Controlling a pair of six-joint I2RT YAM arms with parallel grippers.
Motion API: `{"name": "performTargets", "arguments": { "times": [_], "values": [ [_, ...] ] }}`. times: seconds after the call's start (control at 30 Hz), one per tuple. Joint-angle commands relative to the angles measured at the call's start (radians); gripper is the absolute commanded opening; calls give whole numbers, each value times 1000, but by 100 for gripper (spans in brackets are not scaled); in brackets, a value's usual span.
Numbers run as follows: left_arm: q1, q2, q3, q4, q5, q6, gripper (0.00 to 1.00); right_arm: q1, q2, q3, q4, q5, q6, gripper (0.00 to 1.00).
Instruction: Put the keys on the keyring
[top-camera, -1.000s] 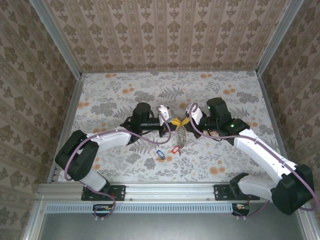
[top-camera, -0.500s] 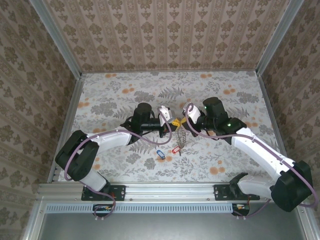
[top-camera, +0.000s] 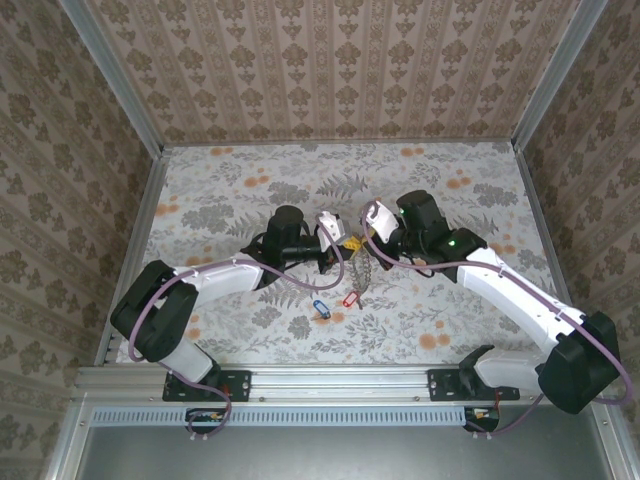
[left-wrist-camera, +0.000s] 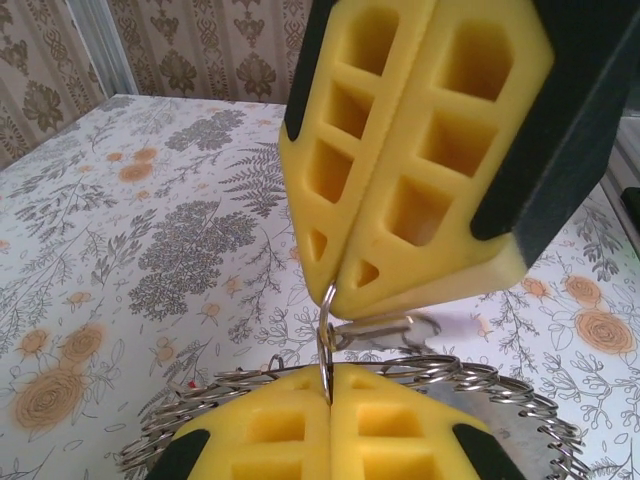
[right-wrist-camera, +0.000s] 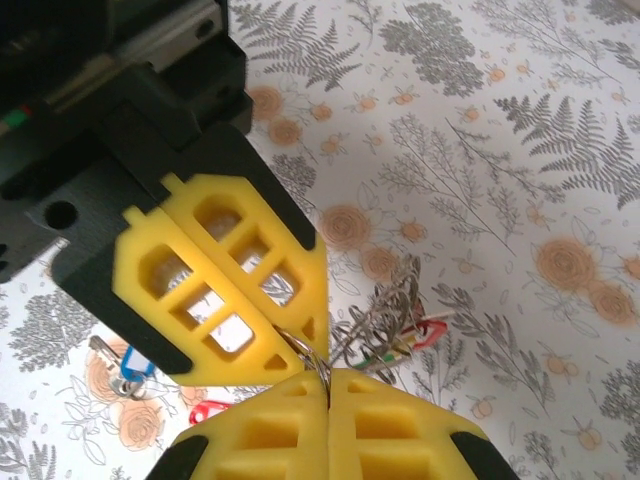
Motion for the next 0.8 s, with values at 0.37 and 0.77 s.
{"name": "performTargets", "arguments": {
  "times": [0.37, 0.77],
  "values": [
    [-23, -51, 8, 85, 96, 28, 0, -10, 33, 35, -41, 152, 40, 1],
    [-23, -57, 6, 76, 91, 29, 0, -24, 26, 29, -90, 168, 12, 13]
  ]
}}
